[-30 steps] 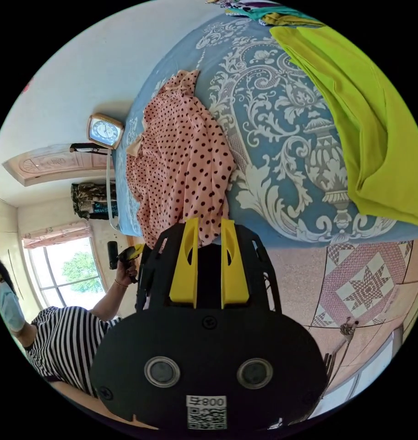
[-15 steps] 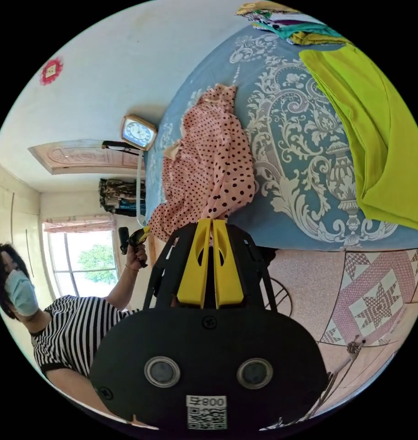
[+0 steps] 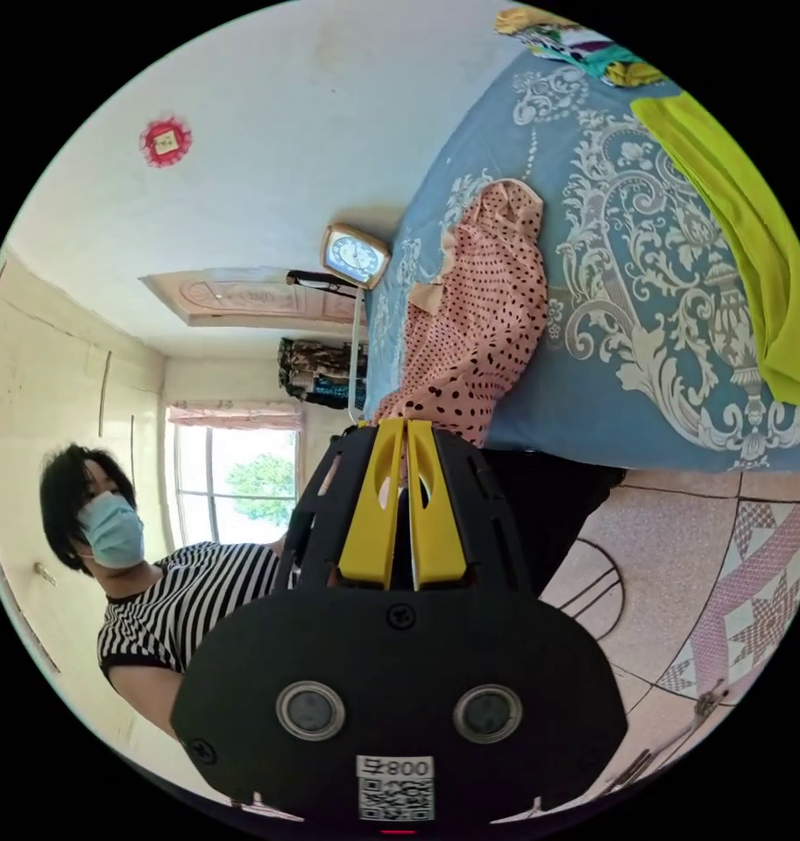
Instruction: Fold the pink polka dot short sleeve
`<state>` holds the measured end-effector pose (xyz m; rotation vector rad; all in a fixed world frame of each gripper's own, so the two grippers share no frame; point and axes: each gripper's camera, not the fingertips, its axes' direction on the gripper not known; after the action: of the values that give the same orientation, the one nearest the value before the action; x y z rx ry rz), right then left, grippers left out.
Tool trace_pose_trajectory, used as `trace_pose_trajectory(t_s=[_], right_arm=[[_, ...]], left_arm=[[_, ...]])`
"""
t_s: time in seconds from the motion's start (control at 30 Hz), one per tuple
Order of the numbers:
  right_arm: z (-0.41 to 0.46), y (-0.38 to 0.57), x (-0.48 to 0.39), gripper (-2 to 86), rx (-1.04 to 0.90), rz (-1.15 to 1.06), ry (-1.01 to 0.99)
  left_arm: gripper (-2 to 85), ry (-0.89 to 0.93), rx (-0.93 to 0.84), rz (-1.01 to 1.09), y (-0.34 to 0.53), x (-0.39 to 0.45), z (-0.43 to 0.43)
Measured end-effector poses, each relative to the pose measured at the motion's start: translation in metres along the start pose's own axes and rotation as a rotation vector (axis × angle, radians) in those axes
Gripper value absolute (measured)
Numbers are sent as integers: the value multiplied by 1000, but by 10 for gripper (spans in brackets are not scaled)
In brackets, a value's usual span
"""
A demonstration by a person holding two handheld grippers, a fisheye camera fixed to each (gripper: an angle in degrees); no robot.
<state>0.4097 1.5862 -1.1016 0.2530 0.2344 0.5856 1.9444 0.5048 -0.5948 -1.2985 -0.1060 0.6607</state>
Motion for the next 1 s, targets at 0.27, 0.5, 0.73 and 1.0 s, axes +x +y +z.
trace_pose_trajectory(t_s=[0.27, 0.5, 0.73, 1.0], right_arm=[[11, 3, 15, 2, -27, 104, 86], [15, 19, 11, 2, -38, 124, 82], [13, 49, -5, 2, -39, 112, 79], [13, 91, -31, 2, -21, 53, 33]], left_arm=[[99, -54, -60, -86, 49, -21, 3], [109, -82, -106, -139, 82, -34, 14], [17, -103, -186, -46, 105, -3, 23], [6, -25, -43, 123, 149, 74, -40]])
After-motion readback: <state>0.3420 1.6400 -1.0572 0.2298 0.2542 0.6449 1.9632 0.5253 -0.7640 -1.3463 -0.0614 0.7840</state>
